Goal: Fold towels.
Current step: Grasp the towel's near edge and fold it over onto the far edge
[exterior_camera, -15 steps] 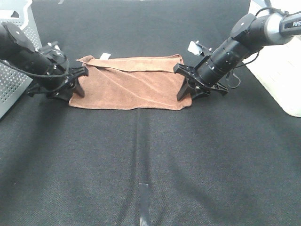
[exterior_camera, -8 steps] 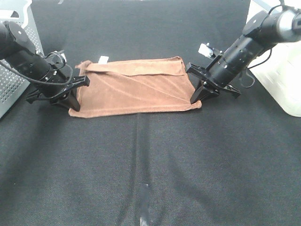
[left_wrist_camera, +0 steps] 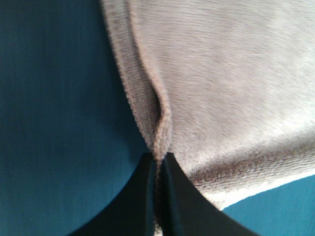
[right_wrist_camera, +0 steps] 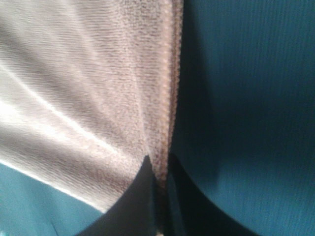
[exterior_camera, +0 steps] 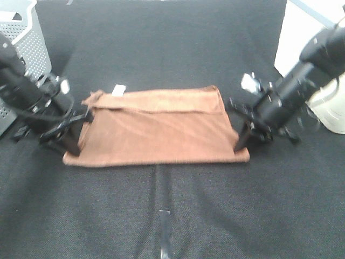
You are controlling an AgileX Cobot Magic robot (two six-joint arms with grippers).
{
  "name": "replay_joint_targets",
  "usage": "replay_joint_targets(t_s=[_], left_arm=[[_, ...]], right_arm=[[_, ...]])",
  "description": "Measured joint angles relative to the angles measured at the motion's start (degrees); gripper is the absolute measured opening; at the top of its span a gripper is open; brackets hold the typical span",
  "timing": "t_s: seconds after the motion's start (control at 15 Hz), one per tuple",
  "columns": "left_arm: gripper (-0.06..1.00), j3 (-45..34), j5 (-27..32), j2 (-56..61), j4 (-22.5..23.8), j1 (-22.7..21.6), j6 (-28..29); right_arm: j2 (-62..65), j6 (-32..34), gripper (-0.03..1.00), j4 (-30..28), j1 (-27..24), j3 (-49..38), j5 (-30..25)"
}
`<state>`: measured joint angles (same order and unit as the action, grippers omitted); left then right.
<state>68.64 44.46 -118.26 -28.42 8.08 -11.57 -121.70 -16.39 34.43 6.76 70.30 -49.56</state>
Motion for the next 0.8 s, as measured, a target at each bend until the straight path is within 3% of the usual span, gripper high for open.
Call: replay_joint_targets(t_s=[0.13, 0.33, 0.6, 0.8], left_arm=[[0.01, -2.92, -1.55, 1.78, 0.0, 0.0, -0.97], [0.01, 0.23, -2.75, 2.58, 0.17, 0.0, 0.34], [0.01, 11.12, -3.04, 0.06, 1.72, -0.17, 4.24], [0.01, 23.03, -2.92, -6.76, 1.78, -2.06, 7.28]], right_arm=[[0.63, -1.15, 0.0, 0.4, 0.0, -3.38, 1.55], [1.32, -1.95, 0.0, 0.06, 0.0, 0.34, 1.6], [-1.09, -1.89, 0.0, -1.03, 0.0, 13.24, 0.74], [-8.94, 0.0, 0.0, -3.61, 0.0, 28.82, -2.81]])
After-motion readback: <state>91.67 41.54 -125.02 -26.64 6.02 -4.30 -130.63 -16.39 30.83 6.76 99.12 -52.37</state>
